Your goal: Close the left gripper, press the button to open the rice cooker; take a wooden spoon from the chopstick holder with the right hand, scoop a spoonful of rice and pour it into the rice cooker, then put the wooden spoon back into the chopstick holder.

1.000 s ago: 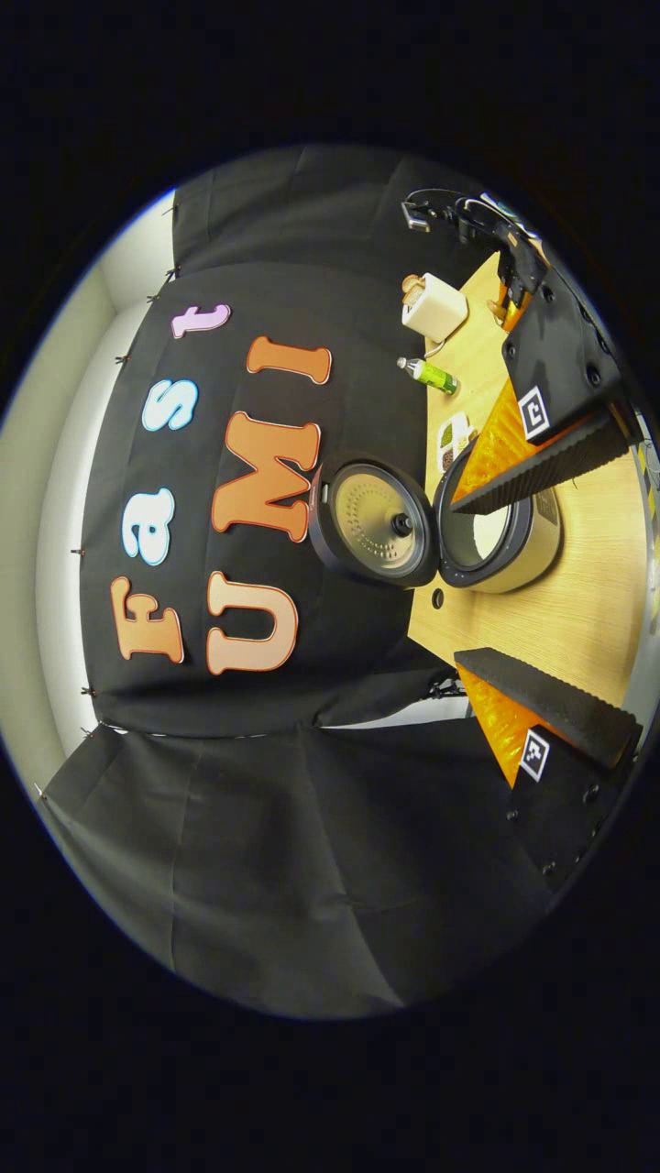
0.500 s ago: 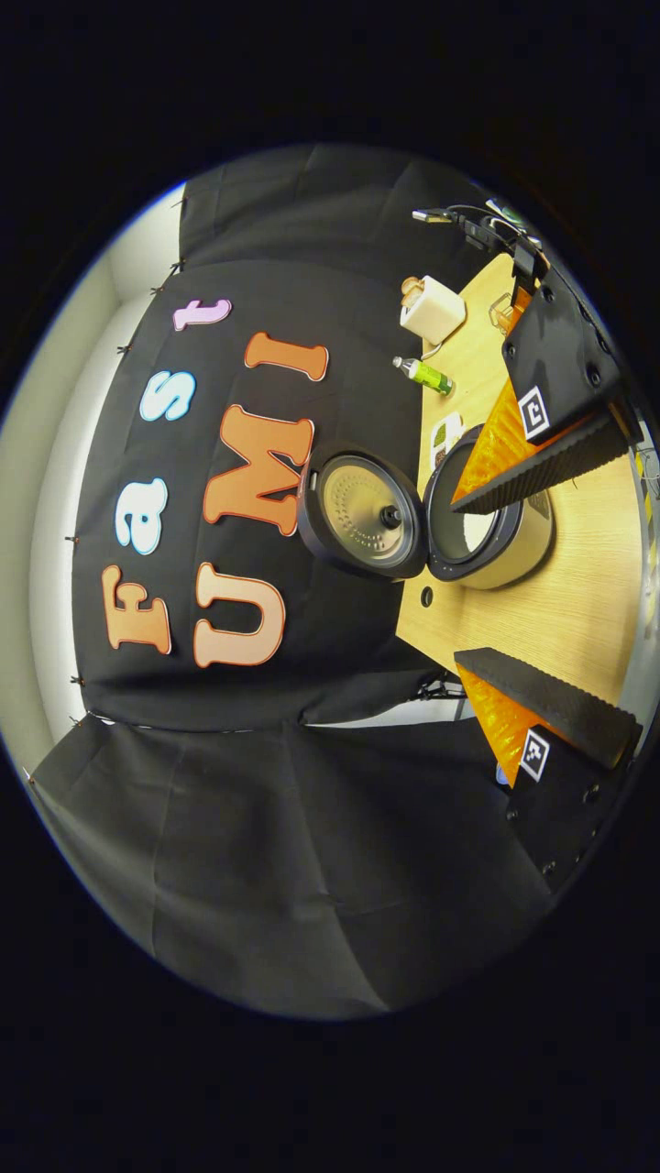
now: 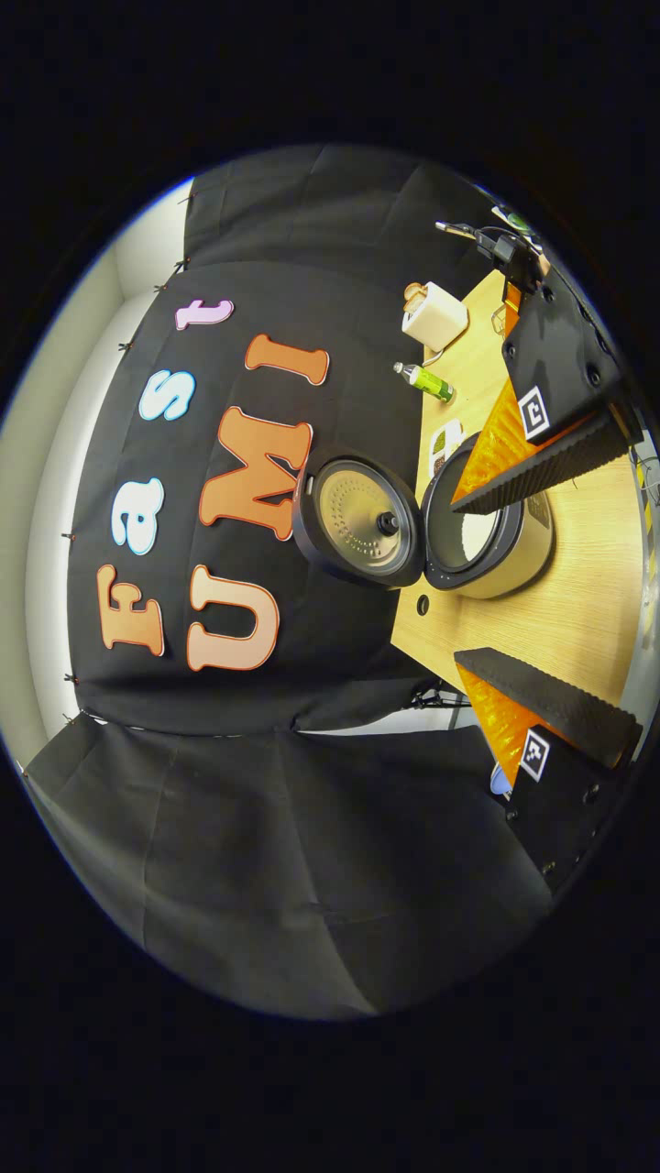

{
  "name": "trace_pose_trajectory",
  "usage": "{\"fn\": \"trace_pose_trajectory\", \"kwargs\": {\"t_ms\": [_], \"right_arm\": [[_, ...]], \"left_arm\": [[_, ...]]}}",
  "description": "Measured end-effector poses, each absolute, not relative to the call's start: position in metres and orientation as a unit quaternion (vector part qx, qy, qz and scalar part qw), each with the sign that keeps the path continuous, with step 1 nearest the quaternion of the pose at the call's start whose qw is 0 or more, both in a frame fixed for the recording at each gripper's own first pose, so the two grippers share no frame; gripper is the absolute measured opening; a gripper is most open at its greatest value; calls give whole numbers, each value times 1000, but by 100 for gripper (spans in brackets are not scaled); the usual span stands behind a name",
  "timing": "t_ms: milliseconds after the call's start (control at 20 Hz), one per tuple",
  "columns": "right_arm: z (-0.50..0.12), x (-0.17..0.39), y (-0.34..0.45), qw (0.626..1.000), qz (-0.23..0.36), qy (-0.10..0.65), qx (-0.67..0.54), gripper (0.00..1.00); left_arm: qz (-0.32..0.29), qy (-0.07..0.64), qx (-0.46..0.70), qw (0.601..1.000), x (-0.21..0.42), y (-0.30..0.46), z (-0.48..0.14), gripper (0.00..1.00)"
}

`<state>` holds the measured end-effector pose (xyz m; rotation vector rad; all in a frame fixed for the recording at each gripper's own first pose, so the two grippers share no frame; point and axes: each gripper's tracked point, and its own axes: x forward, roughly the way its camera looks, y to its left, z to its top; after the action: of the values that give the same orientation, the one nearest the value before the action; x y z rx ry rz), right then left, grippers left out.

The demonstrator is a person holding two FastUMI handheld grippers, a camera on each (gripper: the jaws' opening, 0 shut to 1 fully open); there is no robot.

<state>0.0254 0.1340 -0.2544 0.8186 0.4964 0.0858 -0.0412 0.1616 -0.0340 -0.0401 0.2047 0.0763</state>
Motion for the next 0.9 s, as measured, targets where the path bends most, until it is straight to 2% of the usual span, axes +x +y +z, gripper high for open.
{"fn": "trace_pose_trajectory", "kwargs": {"t_ms": [450,900], "right_arm": [[-231,15,109,848,19,216,484,16],[-197,11,90,839,-1,187,511,16]], "left_arm": [[26,94,-19,995,-30,148,-29,97],[24,88,-18,996,-30,148,-24,97]]}}
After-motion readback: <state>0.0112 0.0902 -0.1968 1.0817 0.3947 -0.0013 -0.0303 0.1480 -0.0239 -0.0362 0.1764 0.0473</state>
